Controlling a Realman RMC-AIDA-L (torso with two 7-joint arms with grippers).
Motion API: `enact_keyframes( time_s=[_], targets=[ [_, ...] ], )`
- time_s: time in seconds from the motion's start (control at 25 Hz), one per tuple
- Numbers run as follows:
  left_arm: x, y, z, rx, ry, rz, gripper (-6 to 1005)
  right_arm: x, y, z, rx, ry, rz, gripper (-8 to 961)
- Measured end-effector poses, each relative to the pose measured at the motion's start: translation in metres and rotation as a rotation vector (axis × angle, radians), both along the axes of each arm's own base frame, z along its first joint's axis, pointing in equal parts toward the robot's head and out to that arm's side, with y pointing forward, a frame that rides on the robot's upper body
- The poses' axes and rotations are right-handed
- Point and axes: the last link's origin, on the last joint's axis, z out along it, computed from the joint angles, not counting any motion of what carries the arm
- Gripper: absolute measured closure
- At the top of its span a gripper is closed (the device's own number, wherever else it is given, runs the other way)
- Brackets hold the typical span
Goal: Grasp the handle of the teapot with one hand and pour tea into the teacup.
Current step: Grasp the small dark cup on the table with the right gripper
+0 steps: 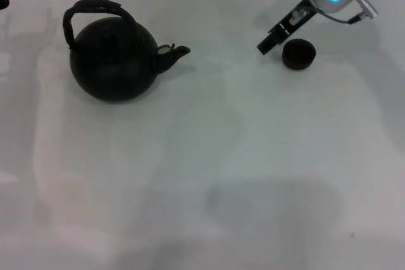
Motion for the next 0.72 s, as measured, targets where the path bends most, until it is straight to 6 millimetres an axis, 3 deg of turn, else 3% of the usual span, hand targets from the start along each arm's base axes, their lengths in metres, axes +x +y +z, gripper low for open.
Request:
enact_keyframes(
  time_s=[0.16, 0.72],
  targets=[
    [-0.001, 0.0, 0.0, 0.004, -0.003, 0.004, 119, 0.012, -0.001, 0.003, 0.02, 0.002, -0.02, 124],
    [0.002, 0.002, 0.0, 0.004, -0.003, -0.002, 119, 0.022, -0.01, 0.005, -0.007, 0.0, -0.076, 125]
  ],
)
